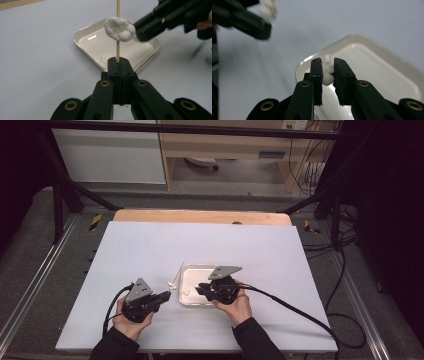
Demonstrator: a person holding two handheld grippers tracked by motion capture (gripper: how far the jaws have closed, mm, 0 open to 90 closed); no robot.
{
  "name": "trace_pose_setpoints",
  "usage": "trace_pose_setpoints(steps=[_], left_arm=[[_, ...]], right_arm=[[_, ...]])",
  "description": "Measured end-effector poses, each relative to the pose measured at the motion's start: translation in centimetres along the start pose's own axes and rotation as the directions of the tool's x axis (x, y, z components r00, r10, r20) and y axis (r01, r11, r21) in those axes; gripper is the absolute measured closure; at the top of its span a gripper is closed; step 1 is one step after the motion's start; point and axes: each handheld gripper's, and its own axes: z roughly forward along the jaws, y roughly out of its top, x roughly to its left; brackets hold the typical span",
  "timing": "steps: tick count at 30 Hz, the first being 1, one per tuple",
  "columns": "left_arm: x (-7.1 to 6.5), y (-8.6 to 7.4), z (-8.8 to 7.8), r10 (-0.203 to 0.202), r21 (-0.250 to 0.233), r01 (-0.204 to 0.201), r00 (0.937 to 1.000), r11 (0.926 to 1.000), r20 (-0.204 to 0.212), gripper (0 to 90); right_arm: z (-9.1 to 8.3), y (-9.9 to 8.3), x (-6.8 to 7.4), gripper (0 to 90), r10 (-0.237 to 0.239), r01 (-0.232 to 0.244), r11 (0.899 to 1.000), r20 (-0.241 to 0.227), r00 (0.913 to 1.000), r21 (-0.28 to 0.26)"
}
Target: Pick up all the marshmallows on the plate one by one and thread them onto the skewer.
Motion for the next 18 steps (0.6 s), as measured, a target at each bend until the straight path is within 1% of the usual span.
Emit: trace_pose_setpoints(steps=[1,2,4,6,9,10,13,16,18], left_arm=[[-0.2,0.0,0.0,0.005,-0.001,-0.005,1.0000,1.0000,0.006,89.3],[-0.4,0.1,0.1,0.012,-0.003,-0.012,0.9999,0.9999,0.012,89.3],[-0.7,0.1,0.2,0.027,0.000,-0.027,0.9994,0.9996,0.023,89.2],[-1.2,0.2,0.3,0.039,0.002,-0.039,0.9987,0.9993,0.034,89.3],[-1.7,0.2,0.5,0.052,0.007,-0.052,0.9977,0.9986,0.044,89.3],[-1.8,0.3,0.6,0.056,0.007,-0.056,0.9973,0.9984,0.048,89.2],[-2.2,0.3,0.7,0.064,0.008,-0.065,0.9964,0.9979,0.055,89.3],[-2.5,0.3,0.8,0.079,0.009,-0.080,0.9951,0.9968,0.060,89.3],[-2.7,0.3,0.8,0.081,0.006,-0.082,0.9946,0.9967,0.065,89.3]], right_arm=[[-0.7,0.4,0.0,77.6,-0.003,0.003,1.000,-0.006,1.0000,-0.024],[-1.8,1.0,0.1,77.6,0.002,-0.003,0.998,-0.018,0.9998,-0.064],[-3.4,1.9,0.1,77.9,0.009,-0.013,0.992,-0.036,0.9993,-0.124],[-4.7,2.5,0.1,78.1,0.017,-0.026,0.986,-0.056,0.9983,-0.168],[-6.0,3.0,-0.2,78.3,0.028,-0.043,0.978,-0.075,0.9968,-0.202],[-6.2,3.1,-0.2,78.4,0.031,-0.046,0.977,-0.076,0.9966,-0.207],[-7.1,3.4,-0.6,78.5,0.047,-0.066,0.970,-0.087,0.9951,-0.234],[-7.7,3.7,-0.9,78.9,0.070,-0.102,0.959,-0.126,0.9895,-0.265],[-7.9,3.8,-1.0,79.0,0.080,-0.116,0.956,-0.141,0.9868,-0.269]])
